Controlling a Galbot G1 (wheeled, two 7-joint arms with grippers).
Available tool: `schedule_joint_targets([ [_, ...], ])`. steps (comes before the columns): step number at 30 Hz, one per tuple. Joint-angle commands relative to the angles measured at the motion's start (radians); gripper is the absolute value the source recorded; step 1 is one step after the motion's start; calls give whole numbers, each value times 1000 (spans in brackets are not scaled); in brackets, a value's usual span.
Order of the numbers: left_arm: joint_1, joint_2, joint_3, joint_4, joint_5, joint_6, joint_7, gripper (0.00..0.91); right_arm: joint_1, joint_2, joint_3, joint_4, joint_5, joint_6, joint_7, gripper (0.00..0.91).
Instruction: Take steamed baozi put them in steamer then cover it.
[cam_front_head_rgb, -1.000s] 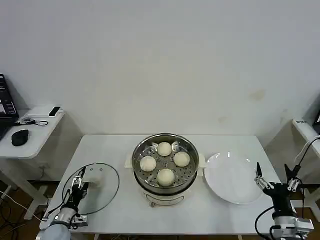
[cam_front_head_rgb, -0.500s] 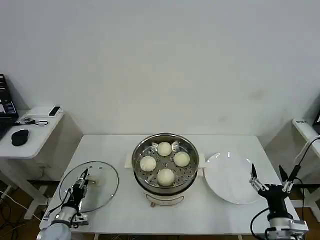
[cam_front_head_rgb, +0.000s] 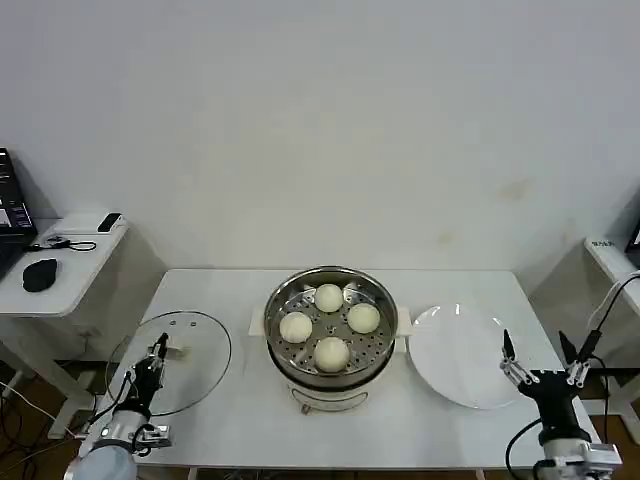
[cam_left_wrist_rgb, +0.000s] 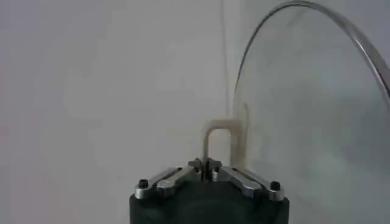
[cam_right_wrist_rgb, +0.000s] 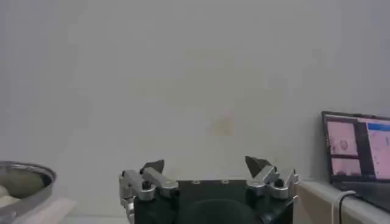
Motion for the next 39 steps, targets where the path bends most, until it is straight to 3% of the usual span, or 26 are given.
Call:
schedule_joint_targets([
  [1, 120, 11, -51, -279, -80, 130, 68, 0, -12, -24, 5, 2, -16, 0, -6, 907],
  [10, 120, 45, -75, -508, -89, 296, 225, 0, -35, -49, 14, 2, -47, 5, -18, 907],
  [17, 51, 49, 22, -606, -30, 389, 329, 0, -35, -41, 25, -3, -90, 11, -22, 907],
  [25, -16, 7, 198, -601, 49, 423, 394, 0, -37, -15, 56, -31, -166, 43, -29, 907],
  [31, -174, -29, 383, -531, 112, 475, 466, 0, -31, 0, 57, -43, -183, 43, -30, 907],
  [39, -299, -99, 513, -416, 132, 525, 518, 0, -11, 59, 28, -93, -261, 57, -15, 907],
])
